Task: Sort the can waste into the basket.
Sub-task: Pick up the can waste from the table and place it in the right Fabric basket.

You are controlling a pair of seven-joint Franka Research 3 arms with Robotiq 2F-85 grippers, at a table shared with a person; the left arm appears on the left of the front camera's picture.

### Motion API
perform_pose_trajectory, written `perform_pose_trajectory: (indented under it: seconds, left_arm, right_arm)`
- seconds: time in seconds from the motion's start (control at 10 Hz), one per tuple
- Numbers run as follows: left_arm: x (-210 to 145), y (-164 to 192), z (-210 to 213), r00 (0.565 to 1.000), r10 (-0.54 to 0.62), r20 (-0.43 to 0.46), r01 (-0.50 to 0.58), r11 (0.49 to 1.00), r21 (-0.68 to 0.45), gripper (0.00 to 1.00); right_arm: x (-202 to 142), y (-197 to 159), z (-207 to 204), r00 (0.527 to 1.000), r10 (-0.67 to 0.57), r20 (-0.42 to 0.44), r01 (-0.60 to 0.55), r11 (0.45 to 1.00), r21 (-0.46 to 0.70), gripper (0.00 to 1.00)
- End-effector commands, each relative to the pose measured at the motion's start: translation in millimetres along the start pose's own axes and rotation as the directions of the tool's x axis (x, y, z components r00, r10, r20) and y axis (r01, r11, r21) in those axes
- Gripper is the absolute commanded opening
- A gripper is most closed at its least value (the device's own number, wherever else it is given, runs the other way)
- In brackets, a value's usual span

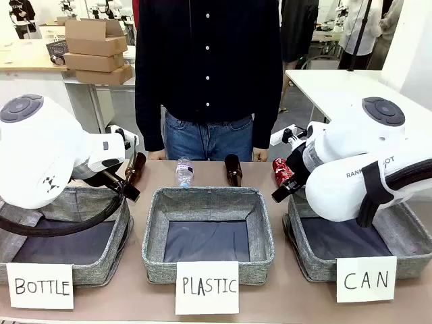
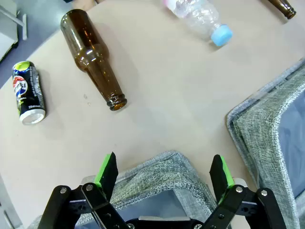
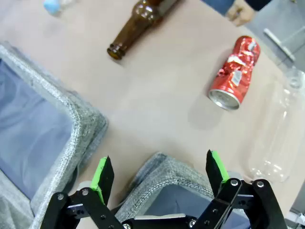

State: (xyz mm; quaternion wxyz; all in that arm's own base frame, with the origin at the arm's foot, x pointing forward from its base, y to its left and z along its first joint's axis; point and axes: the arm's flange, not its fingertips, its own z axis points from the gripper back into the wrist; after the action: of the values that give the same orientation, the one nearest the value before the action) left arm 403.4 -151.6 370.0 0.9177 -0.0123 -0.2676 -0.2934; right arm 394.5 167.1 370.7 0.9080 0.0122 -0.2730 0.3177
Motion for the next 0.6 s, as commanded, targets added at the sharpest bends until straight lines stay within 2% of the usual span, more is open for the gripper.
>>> perform_pose_trajectory:
  seconds: [0.0,0.5]
  left_arm:
    - [0.0,0.0,0.0,1.0,0.0,0.0,0.0,1.0,0.0,1.0]
    - [0.0,0.0,0.0,1.0,0.0,0.0,0.0,1.0,0.0,1.0]
  right_arm:
    - [0.0,0.0,0.0,1.0,0.0,0.0,0.0,1.0,0.0,1.0]
    - [0.0,0.0,0.0,1.0,0.0,0.0,0.0,1.0,0.0,1.0]
